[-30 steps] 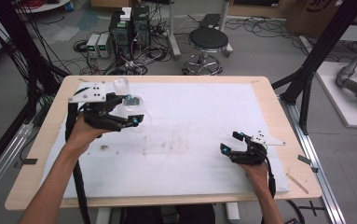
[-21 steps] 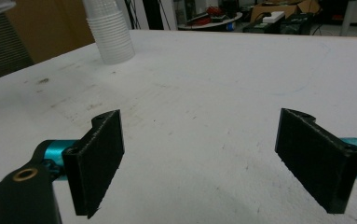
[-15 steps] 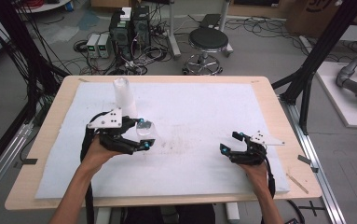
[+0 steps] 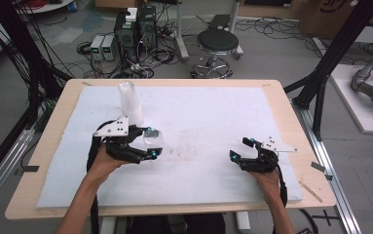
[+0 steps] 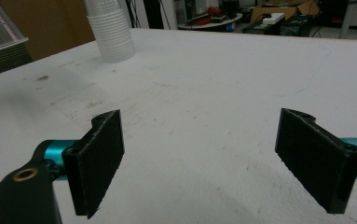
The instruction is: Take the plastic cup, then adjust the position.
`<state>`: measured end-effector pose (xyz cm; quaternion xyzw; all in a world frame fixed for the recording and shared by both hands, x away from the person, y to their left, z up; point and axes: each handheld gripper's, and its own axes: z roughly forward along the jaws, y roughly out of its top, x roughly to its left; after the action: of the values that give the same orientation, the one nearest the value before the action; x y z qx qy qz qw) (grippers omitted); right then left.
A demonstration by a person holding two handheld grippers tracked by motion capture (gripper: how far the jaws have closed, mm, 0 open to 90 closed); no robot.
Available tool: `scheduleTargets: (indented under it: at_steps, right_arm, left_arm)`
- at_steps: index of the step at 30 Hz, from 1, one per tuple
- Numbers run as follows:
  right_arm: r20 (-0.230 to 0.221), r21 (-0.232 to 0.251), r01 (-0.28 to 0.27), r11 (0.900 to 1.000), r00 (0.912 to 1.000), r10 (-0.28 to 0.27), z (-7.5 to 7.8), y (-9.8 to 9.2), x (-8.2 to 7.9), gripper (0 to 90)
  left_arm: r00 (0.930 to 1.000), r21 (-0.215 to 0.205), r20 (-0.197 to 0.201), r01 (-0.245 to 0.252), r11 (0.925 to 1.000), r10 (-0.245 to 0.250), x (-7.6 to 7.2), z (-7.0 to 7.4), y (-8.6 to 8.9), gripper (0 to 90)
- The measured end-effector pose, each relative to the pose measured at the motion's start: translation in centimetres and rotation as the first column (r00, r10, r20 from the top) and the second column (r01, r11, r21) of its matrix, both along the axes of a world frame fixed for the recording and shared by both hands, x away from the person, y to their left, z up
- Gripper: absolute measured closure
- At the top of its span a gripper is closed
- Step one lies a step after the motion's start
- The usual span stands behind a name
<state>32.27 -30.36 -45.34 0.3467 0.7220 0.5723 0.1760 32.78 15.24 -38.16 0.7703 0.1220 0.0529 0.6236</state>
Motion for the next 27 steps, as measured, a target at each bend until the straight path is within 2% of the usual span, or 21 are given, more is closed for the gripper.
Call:
scheduleTargets:
  at_steps: [12,19,24,27]
  right_arm:
    - [-0.022,-0.006,0.004,1.000,0.9997,-0.004,0.01,0.07,0.21,14.9]
    - [-0.008,-0.013,0.003,1.000,1.0000,-0.003,0.01,0.12,0.16,14.9]
    - [-0.015,0.009,-0.006,1.000,0.9999,0.006,0.04,-0.06,0.14,14.9]
    - [-0.019,0.028,-0.044,0.999,0.9988,0.044,0.07,-0.25,0.23,14.9]
  left_arm:
    - [1.0000,-0.012,0.001,-0.004,0.9999,0.004,-0.16,-0.12,0.55,36.7]
    - [1.0000,-0.020,0.005,-0.004,0.9998,0.004,-0.22,0.05,0.62,36.8]
    - [1.0000,-0.024,0.009,-0.002,0.9997,0.003,-0.23,0.15,0.60,36.9]
    - [1.0000,-0.028,0.009,0.000,0.9996,0.000,-0.21,0.20,0.60,37.0]
